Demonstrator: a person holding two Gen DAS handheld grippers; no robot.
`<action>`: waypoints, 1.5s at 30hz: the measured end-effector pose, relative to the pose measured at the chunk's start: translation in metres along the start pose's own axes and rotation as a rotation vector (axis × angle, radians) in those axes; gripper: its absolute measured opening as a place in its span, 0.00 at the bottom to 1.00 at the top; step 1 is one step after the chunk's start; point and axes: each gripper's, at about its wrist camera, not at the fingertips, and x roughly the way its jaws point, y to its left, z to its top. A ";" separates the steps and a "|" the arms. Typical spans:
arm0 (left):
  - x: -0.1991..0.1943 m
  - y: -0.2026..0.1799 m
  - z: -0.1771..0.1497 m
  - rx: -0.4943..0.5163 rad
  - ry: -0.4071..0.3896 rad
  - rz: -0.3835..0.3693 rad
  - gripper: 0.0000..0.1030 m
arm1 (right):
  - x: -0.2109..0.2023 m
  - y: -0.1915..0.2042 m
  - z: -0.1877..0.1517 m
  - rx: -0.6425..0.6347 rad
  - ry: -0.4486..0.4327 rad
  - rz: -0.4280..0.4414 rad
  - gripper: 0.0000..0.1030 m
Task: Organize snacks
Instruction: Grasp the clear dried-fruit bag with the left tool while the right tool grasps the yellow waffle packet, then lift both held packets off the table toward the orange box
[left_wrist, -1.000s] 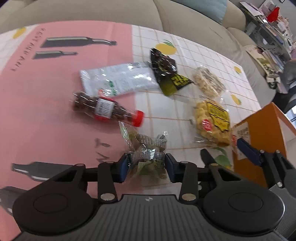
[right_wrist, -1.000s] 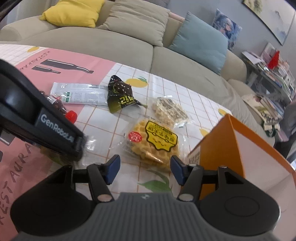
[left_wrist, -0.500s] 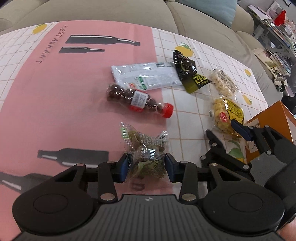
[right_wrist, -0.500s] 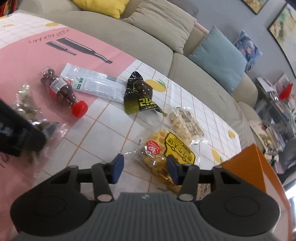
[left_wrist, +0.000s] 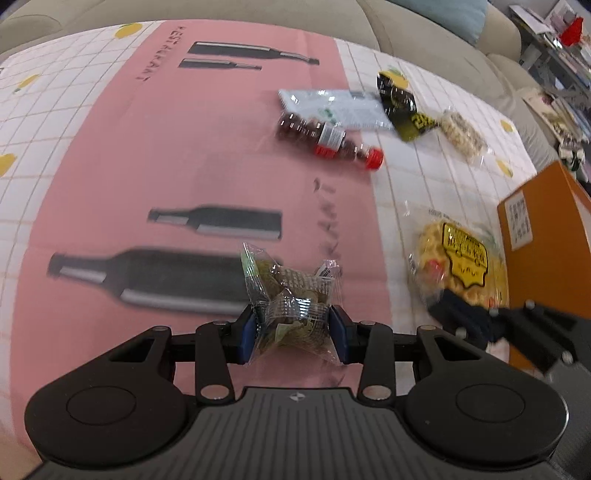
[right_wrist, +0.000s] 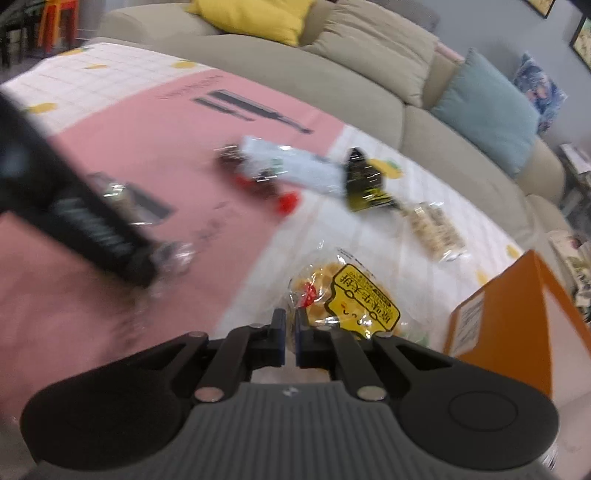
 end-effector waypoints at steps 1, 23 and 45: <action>-0.002 0.001 -0.004 0.001 0.000 0.003 0.45 | -0.007 0.006 -0.004 0.018 0.008 0.021 0.00; -0.018 0.007 -0.029 -0.023 -0.010 0.034 0.44 | -0.052 -0.005 -0.016 0.343 0.031 0.168 0.43; -0.007 0.012 -0.013 -0.067 -0.054 -0.002 0.45 | 0.006 -0.040 -0.022 0.752 0.132 0.044 0.94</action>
